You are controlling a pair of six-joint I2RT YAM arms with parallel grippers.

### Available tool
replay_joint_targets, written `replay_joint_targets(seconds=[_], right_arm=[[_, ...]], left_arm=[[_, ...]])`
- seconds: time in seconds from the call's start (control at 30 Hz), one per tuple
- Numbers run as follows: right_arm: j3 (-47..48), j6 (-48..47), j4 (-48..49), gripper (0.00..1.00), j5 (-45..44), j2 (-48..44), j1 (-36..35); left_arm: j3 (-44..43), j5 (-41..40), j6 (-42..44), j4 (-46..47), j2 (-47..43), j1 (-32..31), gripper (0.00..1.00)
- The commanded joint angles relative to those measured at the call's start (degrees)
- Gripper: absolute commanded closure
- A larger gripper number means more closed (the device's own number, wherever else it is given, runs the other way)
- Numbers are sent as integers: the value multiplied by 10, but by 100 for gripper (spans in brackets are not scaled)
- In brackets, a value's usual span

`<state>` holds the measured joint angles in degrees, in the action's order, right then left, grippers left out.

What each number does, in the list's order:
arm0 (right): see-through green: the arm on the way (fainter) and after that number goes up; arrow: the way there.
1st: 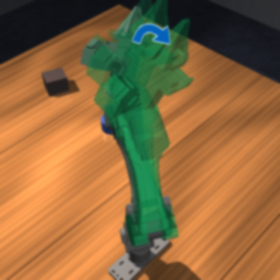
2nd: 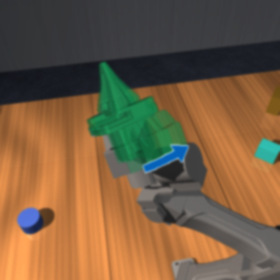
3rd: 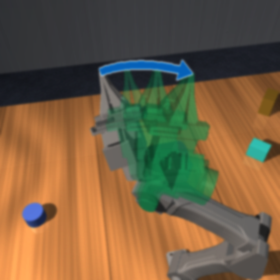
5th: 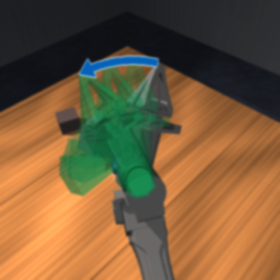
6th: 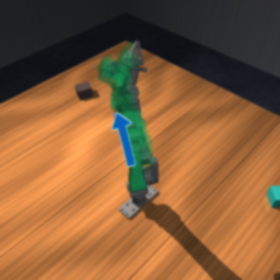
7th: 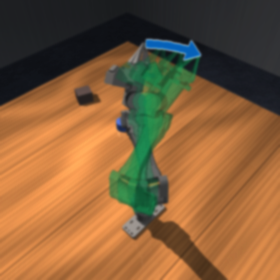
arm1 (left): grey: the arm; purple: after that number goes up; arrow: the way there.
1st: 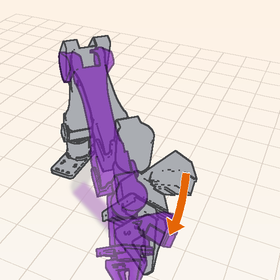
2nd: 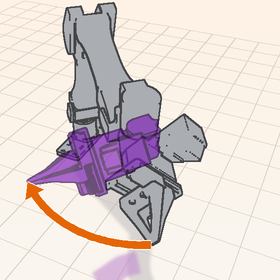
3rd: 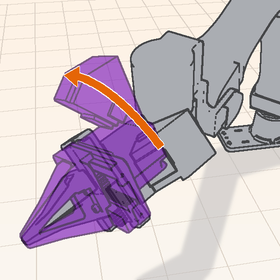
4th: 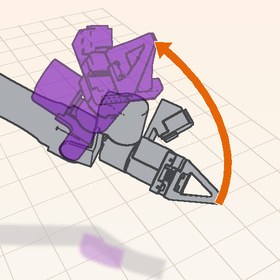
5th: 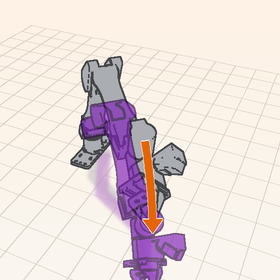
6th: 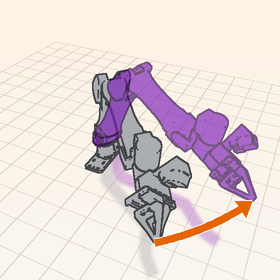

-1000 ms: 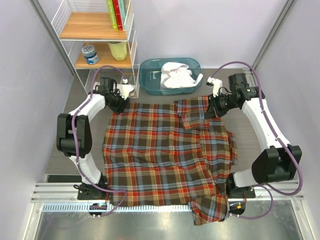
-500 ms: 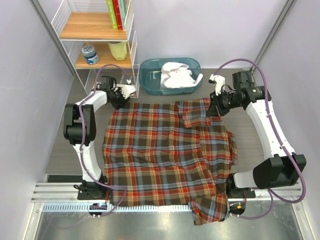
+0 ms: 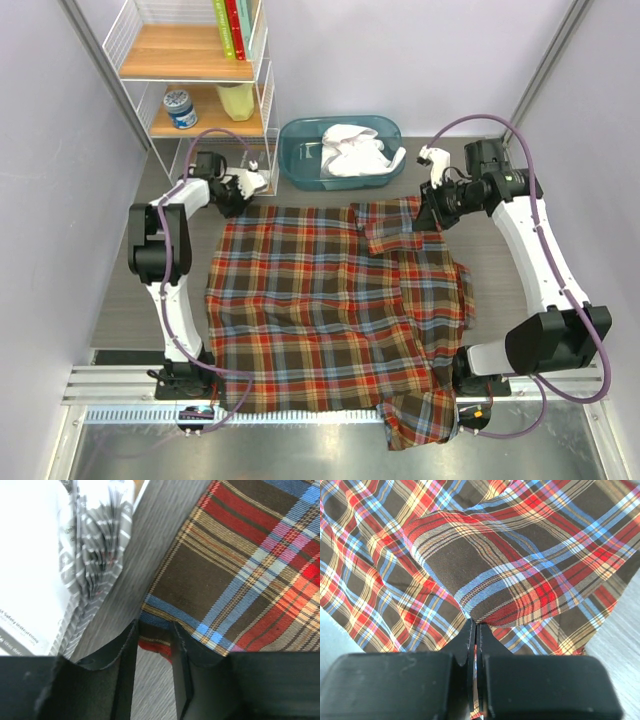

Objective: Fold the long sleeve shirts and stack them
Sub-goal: Fold the shirt

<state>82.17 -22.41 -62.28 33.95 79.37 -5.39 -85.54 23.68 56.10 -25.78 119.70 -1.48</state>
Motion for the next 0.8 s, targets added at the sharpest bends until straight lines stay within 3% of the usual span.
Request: replay_joint_targets(seconds=[0.0, 0.07, 0.27, 0.5, 0.77], right_arm=[[41, -4, 5, 99, 5, -4, 2], [49, -4, 5, 99, 7, -4, 2], [77, -3, 5, 99, 2, -6, 2], [113, 4, 3, 99, -6, -27, 3], [144, 3, -17, 99, -37, -108, 3]], left_arm=[[-13, 21, 18, -16, 7, 2, 72], [-16, 22, 22, -20, 11, 2, 74], [-17, 25, 32, -35, 2, 3, 99], [34, 40, -12, 29, -88, 5, 100], [100, 73, 3, -3, -199, 9, 100]])
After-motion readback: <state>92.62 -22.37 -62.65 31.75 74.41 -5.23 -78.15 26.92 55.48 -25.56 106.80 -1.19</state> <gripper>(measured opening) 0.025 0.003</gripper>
